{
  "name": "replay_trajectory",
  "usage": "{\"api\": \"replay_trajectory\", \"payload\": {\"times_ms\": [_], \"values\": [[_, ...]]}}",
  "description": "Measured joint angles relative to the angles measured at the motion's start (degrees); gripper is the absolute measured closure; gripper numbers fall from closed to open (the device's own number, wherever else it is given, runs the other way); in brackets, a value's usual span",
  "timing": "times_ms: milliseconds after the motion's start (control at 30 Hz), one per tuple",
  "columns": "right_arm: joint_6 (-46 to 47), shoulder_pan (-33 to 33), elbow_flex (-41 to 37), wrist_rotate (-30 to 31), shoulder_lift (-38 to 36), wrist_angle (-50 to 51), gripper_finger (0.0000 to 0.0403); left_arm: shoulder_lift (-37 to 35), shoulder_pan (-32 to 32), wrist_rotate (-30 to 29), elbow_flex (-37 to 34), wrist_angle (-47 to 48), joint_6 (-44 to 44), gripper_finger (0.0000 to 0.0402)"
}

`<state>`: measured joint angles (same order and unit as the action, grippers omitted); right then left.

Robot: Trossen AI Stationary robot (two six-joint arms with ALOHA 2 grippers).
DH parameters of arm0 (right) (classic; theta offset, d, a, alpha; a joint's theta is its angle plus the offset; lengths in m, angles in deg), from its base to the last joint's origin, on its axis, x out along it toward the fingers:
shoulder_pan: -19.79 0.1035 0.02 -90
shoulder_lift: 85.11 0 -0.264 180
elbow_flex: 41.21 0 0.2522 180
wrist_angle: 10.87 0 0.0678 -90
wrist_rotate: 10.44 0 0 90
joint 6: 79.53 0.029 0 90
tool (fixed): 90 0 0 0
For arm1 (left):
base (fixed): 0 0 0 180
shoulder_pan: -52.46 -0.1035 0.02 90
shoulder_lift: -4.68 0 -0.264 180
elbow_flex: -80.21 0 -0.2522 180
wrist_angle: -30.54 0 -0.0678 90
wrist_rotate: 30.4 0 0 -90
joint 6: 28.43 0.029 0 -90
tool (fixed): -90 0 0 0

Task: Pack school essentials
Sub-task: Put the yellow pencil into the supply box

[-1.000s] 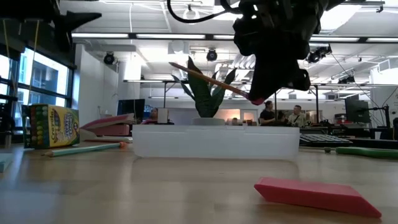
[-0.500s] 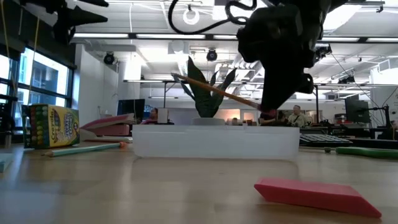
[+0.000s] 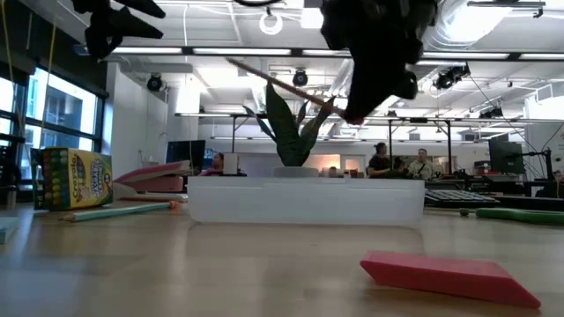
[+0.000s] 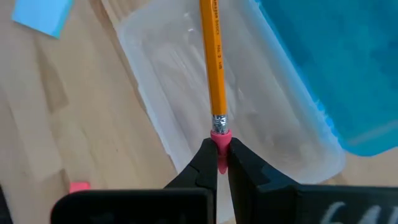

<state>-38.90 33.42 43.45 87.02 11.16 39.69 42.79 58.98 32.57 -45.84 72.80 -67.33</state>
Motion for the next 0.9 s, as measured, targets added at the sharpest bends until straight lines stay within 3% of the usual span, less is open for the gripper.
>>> {"api": "replay_trajectory", "payload": {"times_ms": [133, 367, 700, 900], "values": [[-0.6, -0.3, 1.3, -0.9, 3.1, 4.0, 0.0399, 3.3, -3.1, 3.7, 3.3, 6.6, -1.8, 0.0261], [1.4, -0.4, 1.3, -6.0, 8.2, 5.1, 0.0399, 10.7, -7.1, 11.0, 3.6, 7.8, -8.6, 0.0261], [2.6, -0.5, 1.4, -6.5, 9.5, 7.2, 0.0390, 20.8, -8.4, 12.1, 3.6, 7.5, -10.6, 0.0261], [2.4, -0.5, 1.4, -7.7, 9.5, 7.1, 0.0344, 25.9, -8.4, 12.9, 3.6, 5.9, -10.7, 0.0261]]}}
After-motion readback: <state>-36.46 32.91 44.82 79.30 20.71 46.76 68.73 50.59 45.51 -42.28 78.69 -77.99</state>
